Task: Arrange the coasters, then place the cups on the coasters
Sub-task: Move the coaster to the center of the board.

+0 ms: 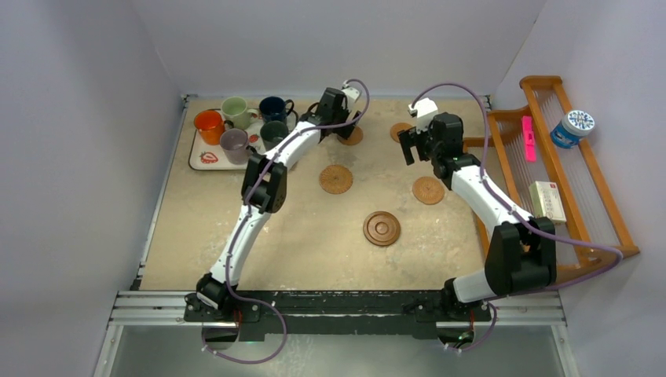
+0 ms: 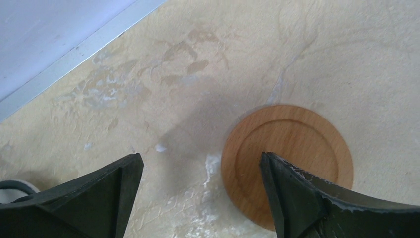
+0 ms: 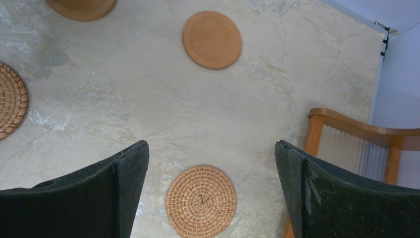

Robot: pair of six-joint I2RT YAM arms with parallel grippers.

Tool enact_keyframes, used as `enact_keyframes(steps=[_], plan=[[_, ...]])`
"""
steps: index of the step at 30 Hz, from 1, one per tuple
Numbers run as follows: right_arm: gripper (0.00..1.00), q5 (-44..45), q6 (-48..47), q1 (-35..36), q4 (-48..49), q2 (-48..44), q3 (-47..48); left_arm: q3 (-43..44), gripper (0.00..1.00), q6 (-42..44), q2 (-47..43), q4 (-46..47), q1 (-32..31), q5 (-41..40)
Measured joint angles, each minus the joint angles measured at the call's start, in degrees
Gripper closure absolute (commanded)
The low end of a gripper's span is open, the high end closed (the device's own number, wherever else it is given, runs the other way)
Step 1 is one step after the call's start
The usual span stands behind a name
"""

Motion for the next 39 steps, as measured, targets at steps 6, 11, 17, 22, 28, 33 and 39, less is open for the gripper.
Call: enact_keyframes(steps=[6, 11, 17, 22, 28, 33, 39], plan=[[0.01, -0.02, 0.02, -0.2, 0.42, -0.22, -0.66, 1.68, 0.04, 1.2, 1.4, 1.33, -1.73, -0.02], [0.01, -0.02, 0.13, -0.74, 0.96, -0.94, -1.05, 2.82, 0.04, 2.97, 2.43, 2.93, -4.02, -0.61], [0.01, -0.15, 0.2, -1.16, 1.79, -1.2, -1.6, 4.0, 0.04, 5.4, 3.72, 5.27, -5.79, -3.34], [0.01, -0.2, 0.22, -1.22, 1.9, -1.6, -1.92, 4.46, 0.03, 6.36, 4.35, 6.67, -6.16, -5.33], [0.01, 0.04, 0.11, -1.22, 2.6, -1.66, -1.92, 4.46, 0.01, 7.39, 4.59, 7.69, -6.25, -9.46], [0.01, 1.46, -0.46, -1.27, 2.97, 3.17, 0.98, 5.42, 0.0, 7.37, 4.59, 6.54, -6.23, -9.79], [0.01, 4.59, -0.59, -1.27, 2.75, 15.87, 11.32, 7.3, 0.0, 7.37, 4.44, 6.14, -6.23, -8.33]])
